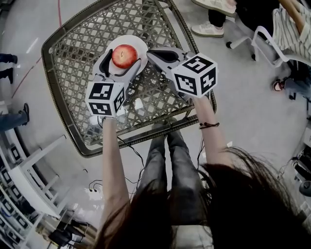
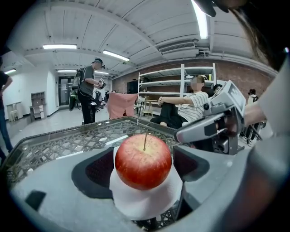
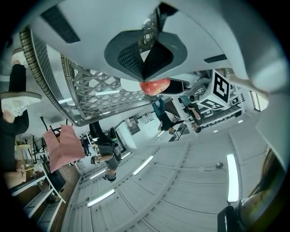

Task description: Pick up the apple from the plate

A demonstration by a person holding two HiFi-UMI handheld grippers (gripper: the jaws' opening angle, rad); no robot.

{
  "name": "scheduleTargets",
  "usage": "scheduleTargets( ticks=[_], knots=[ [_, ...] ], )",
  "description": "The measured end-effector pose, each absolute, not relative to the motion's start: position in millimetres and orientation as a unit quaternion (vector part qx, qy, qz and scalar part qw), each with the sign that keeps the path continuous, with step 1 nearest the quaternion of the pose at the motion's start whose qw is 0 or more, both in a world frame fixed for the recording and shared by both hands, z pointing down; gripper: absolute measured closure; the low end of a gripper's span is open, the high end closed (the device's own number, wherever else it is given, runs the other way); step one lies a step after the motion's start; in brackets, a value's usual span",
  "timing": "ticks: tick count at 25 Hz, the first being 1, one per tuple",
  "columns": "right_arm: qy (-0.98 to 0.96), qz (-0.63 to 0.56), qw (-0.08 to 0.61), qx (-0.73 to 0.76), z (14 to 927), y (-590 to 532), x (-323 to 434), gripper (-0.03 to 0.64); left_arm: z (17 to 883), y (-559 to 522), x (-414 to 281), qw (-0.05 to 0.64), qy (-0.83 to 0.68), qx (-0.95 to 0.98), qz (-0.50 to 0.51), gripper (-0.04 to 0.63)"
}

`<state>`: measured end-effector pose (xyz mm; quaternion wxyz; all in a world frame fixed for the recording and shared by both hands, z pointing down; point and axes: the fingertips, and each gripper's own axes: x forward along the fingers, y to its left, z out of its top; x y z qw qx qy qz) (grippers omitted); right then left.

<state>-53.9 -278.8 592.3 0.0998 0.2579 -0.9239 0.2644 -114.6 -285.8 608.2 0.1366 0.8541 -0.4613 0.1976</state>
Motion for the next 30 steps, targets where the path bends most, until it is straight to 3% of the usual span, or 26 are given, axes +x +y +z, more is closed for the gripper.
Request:
scheduleTargets(
  ticks=[30],
  knots=[
    [-0.921,0.268,0.098,0.266,579.4,-277.4,-56.0,0.607,593.6,-282.3,-116.9,0.152,-0.472,0.844,0.203,0.195]
  ],
)
